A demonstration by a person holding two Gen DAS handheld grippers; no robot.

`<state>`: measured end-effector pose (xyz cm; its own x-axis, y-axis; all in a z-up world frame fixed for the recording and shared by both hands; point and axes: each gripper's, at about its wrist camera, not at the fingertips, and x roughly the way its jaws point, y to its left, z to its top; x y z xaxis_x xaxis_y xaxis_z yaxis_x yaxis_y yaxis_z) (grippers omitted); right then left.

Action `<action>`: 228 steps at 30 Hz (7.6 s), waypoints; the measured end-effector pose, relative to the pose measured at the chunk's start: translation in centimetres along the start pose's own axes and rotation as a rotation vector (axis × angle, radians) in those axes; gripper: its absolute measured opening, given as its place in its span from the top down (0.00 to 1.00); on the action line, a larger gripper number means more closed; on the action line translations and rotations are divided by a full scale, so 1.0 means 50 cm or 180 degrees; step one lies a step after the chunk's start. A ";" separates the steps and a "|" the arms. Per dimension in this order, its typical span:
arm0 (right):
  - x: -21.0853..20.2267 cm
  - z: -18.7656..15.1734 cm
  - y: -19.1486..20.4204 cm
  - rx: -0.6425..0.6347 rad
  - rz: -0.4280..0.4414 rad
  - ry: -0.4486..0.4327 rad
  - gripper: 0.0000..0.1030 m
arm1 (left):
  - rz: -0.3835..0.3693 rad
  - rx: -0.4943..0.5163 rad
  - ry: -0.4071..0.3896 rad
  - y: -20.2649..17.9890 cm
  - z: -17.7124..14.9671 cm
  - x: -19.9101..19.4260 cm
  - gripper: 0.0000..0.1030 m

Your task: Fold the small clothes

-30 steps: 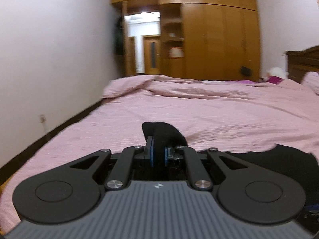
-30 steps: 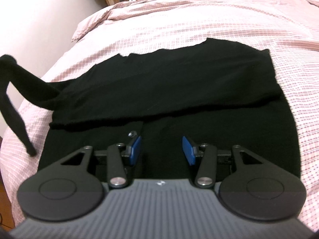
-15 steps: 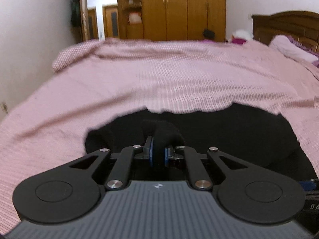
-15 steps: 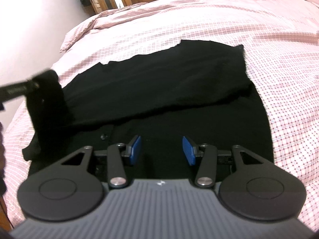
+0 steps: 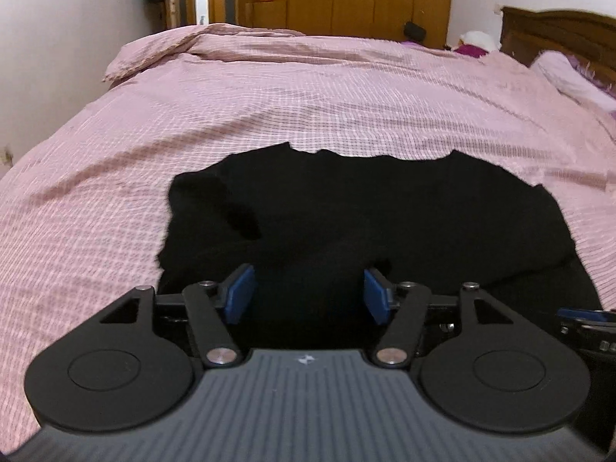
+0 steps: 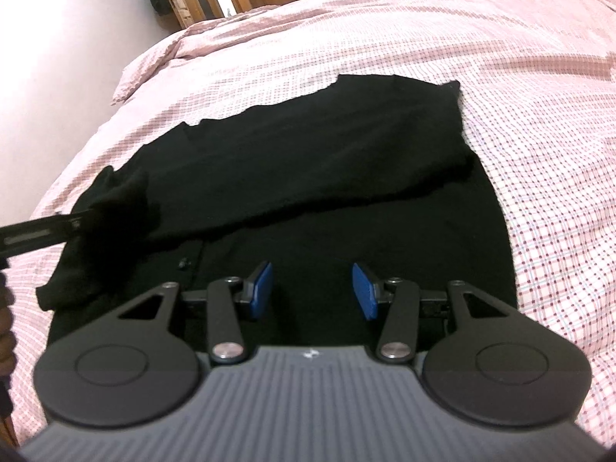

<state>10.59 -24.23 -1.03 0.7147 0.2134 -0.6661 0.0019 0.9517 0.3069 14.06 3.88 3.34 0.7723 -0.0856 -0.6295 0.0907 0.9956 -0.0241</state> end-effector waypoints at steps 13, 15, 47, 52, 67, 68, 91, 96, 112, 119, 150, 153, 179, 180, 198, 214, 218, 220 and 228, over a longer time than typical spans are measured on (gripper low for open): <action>-0.021 0.029 0.136 -0.0544 0.0314 -0.0098 0.53 | 0.0508 -0.0295 -0.0188 0.149 -0.023 -0.153 0.29; -0.014 0.033 0.168 -0.0651 0.0394 -0.0041 0.53 | 0.0661 -0.0340 -0.0136 0.170 -0.033 -0.157 0.29; 0.169 -0.046 0.539 -0.1707 0.0759 0.0702 0.38 | 0.1282 -0.0915 0.0502 0.357 -0.157 -0.117 0.28; 0.180 -0.045 0.543 -0.1711 0.0761 0.0730 0.37 | 0.1276 -0.0920 0.0529 0.360 -0.160 -0.107 0.28; 0.188 -0.043 0.545 -0.1686 0.0781 0.0747 0.37 | 0.1249 -0.0885 0.0543 0.357 -0.160 -0.093 0.28; 0.188 -0.043 0.546 -0.1686 0.0782 0.0744 0.38 | 0.1250 -0.0886 0.0543 0.357 -0.160 -0.093 0.28; 0.122 0.013 0.498 -0.1454 0.1153 0.0431 0.93 | 0.1193 -0.0813 0.0500 0.334 -0.142 -0.100 0.28; 0.063 0.073 0.442 -0.1359 0.1131 0.0097 0.94 | 0.1136 -0.0737 0.0413 0.315 -0.117 -0.102 0.28; -0.047 0.221 0.175 -0.0789 0.0304 -0.0607 0.94 | 0.0863 -0.0413 0.0146 0.226 -0.023 -0.072 0.28; -0.004 0.184 0.022 -0.0384 -0.0158 -0.0413 0.94 | 0.0749 -0.0162 0.0088 0.162 0.026 -0.026 0.28; 0.075 0.180 -0.117 -0.0336 0.0066 0.0084 0.36 | 0.0763 -0.0432 0.0326 0.205 0.144 0.234 0.28; 0.094 0.177 -0.125 -0.0289 0.0104 0.0179 0.38 | 0.0585 -0.0650 0.0347 0.222 0.140 0.260 0.28; 0.092 0.216 -0.189 0.0009 0.0012 -0.0199 0.92 | 0.0596 -0.0850 -0.0187 0.241 0.110 0.250 0.90; 0.090 0.213 -0.191 0.0042 0.0062 -0.0184 0.82 | 0.0587 -0.0815 -0.0181 0.240 0.113 0.248 0.90; 0.052 0.164 -0.065 -0.1172 0.0349 0.0048 0.94 | 0.0769 -0.0905 -0.0253 0.230 0.096 0.249 0.90; 0.148 0.177 -0.096 -0.0994 -0.0230 -0.0045 0.90 | 0.1045 -0.0771 -0.0325 0.208 0.088 0.271 0.85; 0.105 0.186 -0.116 -0.0734 -0.0302 -0.0184 0.63 | 0.0968 -0.0624 -0.0242 0.211 0.100 0.228 0.72; 0.077 0.187 -0.123 -0.0694 -0.0296 -0.0274 0.63 | 0.0946 -0.0602 -0.0201 0.211 0.103 0.200 0.68; -0.002 0.121 -0.134 -0.0256 -0.0140 -0.0112 0.62 | 0.0736 -0.0369 0.0085 0.188 0.070 0.087 0.48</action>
<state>14.75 -31.98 1.10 0.7392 0.1645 -0.6531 -0.0214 0.9750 0.2214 20.47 12.73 3.10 0.7471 0.1444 -0.6489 -0.1604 0.9864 0.0349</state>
